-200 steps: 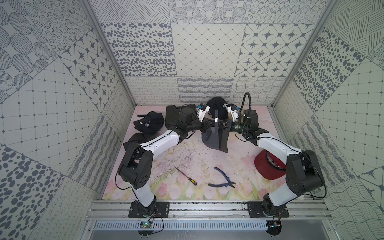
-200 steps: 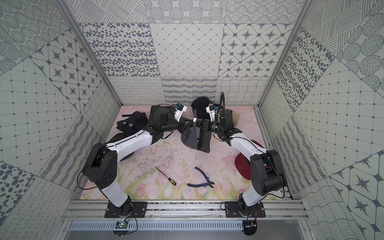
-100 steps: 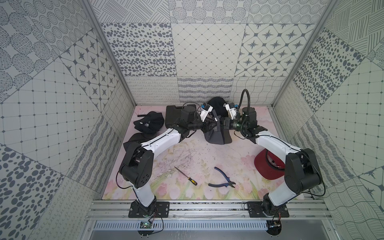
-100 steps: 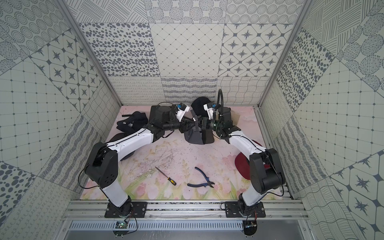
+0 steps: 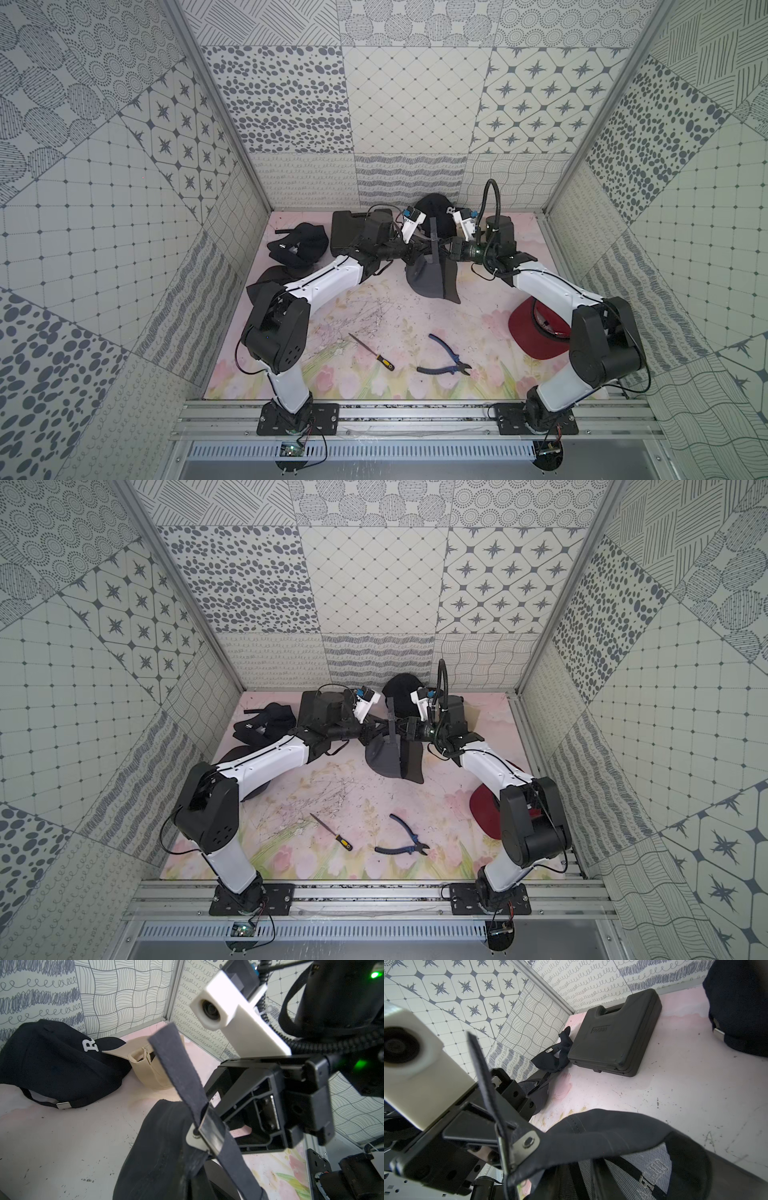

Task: Open the adjustable buckle of the baseball cap
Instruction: Pull the adjustable strap on the baseball cap.

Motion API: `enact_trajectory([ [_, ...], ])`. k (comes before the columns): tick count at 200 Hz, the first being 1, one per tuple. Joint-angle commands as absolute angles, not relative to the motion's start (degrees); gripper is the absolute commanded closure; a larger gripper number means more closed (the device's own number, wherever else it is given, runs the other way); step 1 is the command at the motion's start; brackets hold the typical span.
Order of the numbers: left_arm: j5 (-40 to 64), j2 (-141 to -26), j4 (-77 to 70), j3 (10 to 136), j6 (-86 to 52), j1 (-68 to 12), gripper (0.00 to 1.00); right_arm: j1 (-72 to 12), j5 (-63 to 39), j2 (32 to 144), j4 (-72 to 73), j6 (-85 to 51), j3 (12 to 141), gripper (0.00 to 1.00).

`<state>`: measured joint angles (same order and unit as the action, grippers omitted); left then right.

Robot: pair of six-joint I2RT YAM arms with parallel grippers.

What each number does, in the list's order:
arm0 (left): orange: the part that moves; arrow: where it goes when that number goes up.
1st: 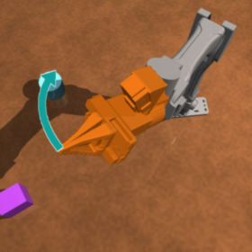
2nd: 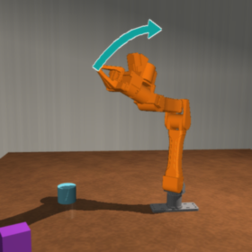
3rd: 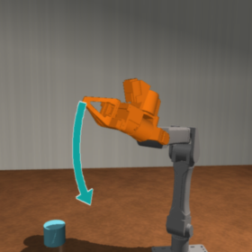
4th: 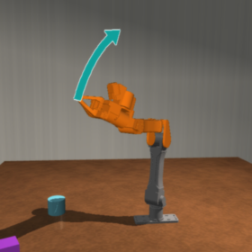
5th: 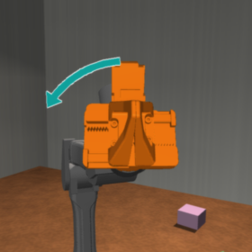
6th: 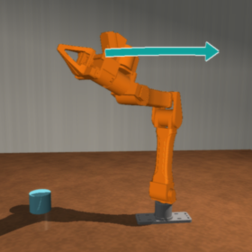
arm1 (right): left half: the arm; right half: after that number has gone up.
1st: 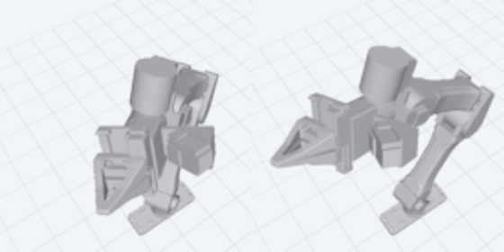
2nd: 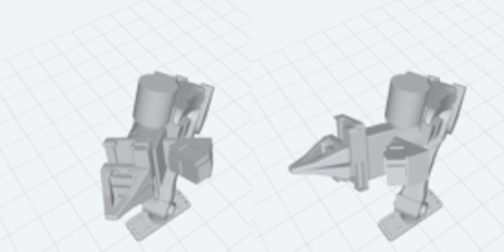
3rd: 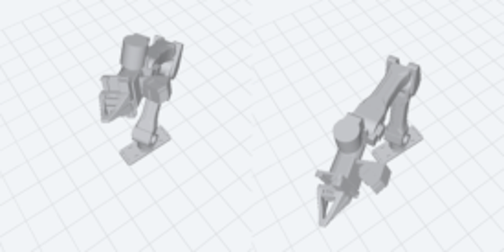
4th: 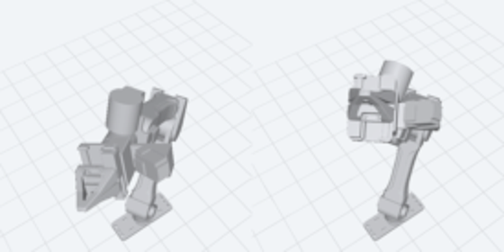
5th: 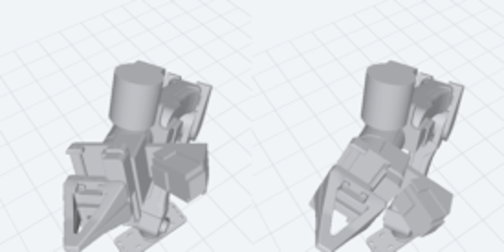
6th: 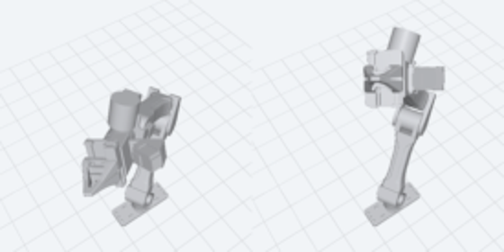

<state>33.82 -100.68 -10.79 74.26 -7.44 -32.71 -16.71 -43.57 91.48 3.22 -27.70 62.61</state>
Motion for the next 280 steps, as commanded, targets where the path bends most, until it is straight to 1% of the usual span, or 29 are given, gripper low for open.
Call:
enact_trajectory([
  [1, 31.5, -100.2, -16.9, 73.2, -10.9, -33.3, 1.0, -14.6, -47.9, 85.8, 5.8, -26.7, 59.4, 0.61],
  [19, 30.3, -100.3, -18.8, 72.6, -12.6, -33.3, 1.0, -13.7, -49.3, 82.8, 4.0, -24.7, 57.1, 0.51],
  [30, 29.9, -100.7, -19.6, 72.4, -13.0, -33.3, 1.0, -13.8, -51.5, 81.5, 4.7, -24.1, 55.6, 0.48],
  [62, 30.9, -101.8, -21.8, 72.2, -14.0, -33.3, 1.0, -14.0, -56.4, 78.8, 8.2, -24.9, 52.1, 0.46],
  [74, 31.6, -102.0, -22.4, 72.2, -14.1, -33.3, 1.0, -14.1, -56.0, 78.5, 7.9, -25.2, 52.1, 0.48],
  [95, 32.4, -102.0, -23.9, 72.0, -14.5, -33.3, 1.0, -14.2, -54.4, 79.3, 7.2, -26.9, 53.1, 0.56],
  [121, 32.9, -102.6, -24.0, 72.7, -14.2, -33.4, 1.0, -14.2, -54.3, 81.7, 9.9, -30.0, 54.2, 0.63],
  [152, 33.1, -102.6, -23.9, 72.7, -14.1, -33.6, 1.0, -14.3, -53.5, 83.8, 11.3, -32.0, 55.5, 0.63],
  [175, 33.3, -102.5, -23.7, 72.7, -13.9, -33.7, 1.0, -14.4, -53.4, 84.6, 12.4, -32.8, 56.1, 0.6],
  [211, 34.2, -102.9, -23.2, 73.5, -14.0, -33.8, 1.0, -14.5, -53.4, 86.5, 12.9, -32.8, 57.7, 0.61],
  [238, 34.5, -103.3, -22.7, 74.0, -13.9, -34.1, 1.0, -14.6, -54.1, 88.1, 14.5, -33.5, 58.6, 0.67],
  [280, 33.4, -103.1, -23.0, 73.9, -14.2, -34.2, 1.0, -15.2, -54.8, 88.5, 15.2, -33.7, 58.6, 0.81],
])
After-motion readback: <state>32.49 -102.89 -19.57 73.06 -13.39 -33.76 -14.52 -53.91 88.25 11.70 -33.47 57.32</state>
